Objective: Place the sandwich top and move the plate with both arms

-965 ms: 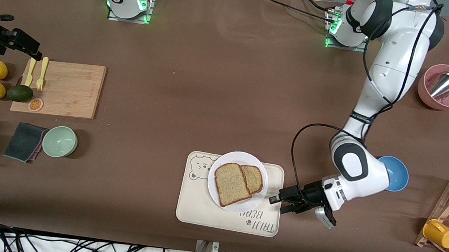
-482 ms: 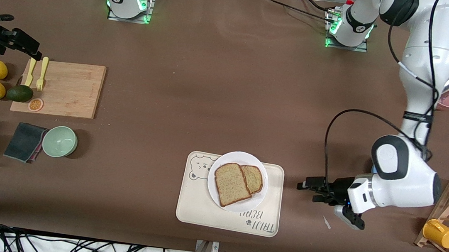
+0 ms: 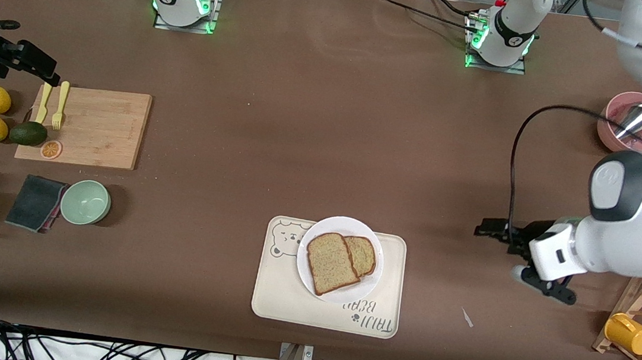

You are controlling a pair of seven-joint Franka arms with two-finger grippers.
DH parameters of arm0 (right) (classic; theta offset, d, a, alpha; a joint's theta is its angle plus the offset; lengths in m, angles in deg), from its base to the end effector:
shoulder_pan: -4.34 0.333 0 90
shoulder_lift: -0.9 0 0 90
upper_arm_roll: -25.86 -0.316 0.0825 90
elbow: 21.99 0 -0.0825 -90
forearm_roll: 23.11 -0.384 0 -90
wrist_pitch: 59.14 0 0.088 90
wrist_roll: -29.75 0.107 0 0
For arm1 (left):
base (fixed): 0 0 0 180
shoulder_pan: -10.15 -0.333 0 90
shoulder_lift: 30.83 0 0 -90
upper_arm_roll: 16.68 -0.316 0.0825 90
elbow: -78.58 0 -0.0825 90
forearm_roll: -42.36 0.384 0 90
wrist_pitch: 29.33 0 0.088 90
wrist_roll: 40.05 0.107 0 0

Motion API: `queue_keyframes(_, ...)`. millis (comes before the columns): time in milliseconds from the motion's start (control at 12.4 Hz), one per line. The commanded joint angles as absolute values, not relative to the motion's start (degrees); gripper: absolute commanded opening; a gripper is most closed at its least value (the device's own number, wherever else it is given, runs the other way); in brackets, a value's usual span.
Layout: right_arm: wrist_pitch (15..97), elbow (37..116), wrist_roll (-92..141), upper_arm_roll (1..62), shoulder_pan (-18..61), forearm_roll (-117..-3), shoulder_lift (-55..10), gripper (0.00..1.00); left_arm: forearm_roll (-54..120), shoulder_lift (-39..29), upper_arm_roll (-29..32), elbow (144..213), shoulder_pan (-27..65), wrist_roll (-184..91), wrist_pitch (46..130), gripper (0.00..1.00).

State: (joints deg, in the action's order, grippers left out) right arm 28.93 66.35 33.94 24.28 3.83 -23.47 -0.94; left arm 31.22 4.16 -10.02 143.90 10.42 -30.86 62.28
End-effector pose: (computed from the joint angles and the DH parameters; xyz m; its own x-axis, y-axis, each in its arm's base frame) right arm 0.5608 0.0109 0.6173 0.9978 -0.0542 -0.0372 -0.0544 -0.9985 -0.0045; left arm 0.7073 -0.0840 0.4432 0.9608 -0.2560 -0.1060 -0.2190 -0.9360 0.2755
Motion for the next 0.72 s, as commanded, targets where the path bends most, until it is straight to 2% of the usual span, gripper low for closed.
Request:
queue_keyframes(0, 27.79, 65.55, 33.53, 24.02, 3.54, -23.99, -0.16, 1.00, 37.24, -2.87, -10.00, 147.40, 10.68, -35.12, 58.31, 1.00)
queue_keyframes(161, 27.79, 65.55, 33.53, 24.02, 3.54, -23.99, -0.07, 1.00, 40.50, -6.21, -9.74, 148.36, 11.29, -38.18, 57.94, 1.00)
queue_keyframes(241, 27.79, 65.63, 33.62, 23.93, 3.54, -23.99, -0.07, 1.00, 42.51, -9.36, -10.09, 150.98, 12.34, -40.56, 58.38, 1.00)
queue_keyframes(482, 27.79, 65.55, 33.53, 24.10, 3.54, -24.08, -0.07, 1.00, 44.56, -20.42, -10.35, 162.74, 12.61, -41.98, 61.62, 1.00)
queue_keyframes(643, 27.87, 65.55, 33.70, 23.93, 3.63, -24.08, -0.07, 1.00, 44.38, -27.11, -12.80, 170.66, 12.96, -41.99, 67.75, 1.00)
